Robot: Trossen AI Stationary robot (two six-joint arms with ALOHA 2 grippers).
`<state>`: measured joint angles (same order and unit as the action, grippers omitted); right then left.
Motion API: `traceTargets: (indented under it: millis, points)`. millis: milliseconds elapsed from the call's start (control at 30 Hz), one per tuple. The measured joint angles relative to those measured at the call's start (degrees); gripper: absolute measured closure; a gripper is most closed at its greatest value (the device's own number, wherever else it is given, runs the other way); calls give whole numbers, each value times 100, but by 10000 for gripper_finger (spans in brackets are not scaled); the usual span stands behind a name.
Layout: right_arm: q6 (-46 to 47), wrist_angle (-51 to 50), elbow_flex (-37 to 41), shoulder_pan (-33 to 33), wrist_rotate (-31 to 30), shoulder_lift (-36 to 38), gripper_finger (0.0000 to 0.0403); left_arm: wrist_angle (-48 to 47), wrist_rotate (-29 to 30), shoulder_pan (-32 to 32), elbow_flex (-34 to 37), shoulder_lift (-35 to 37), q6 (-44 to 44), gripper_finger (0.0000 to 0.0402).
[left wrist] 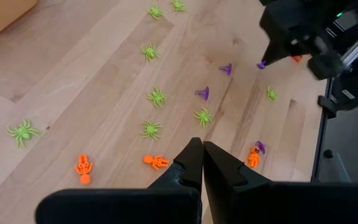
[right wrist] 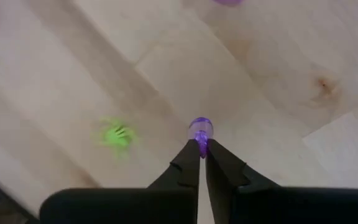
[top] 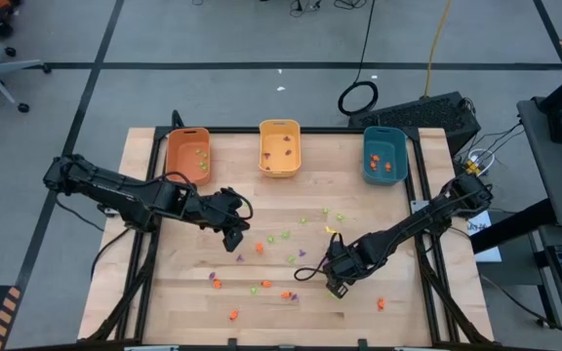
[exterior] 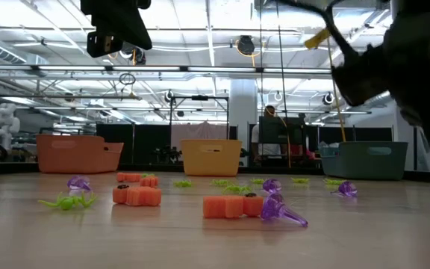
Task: Sort Halloween decoration
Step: Put the purple witch hat toy into the yellow bin
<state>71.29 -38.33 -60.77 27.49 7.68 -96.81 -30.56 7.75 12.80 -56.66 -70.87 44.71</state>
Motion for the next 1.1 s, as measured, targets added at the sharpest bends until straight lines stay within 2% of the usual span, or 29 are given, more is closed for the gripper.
traceTargets:
  millis: [400,633,833,1100]
  points:
    - [-778,19,0,-316,-61,1534,402,5,161,-2,0,0,2,388]
    - [-2219,637,0,-673,-160,2575,403,15,715,-6,-1,-1,-8,388]
    - [-3052,1331,0,-1147,-200,3252,403,17,1119,-24,-1,0,-9,388]
    - [-3523,1924,0,-1973,-181,3835,403,111,952,-74,2,0,-6,388]
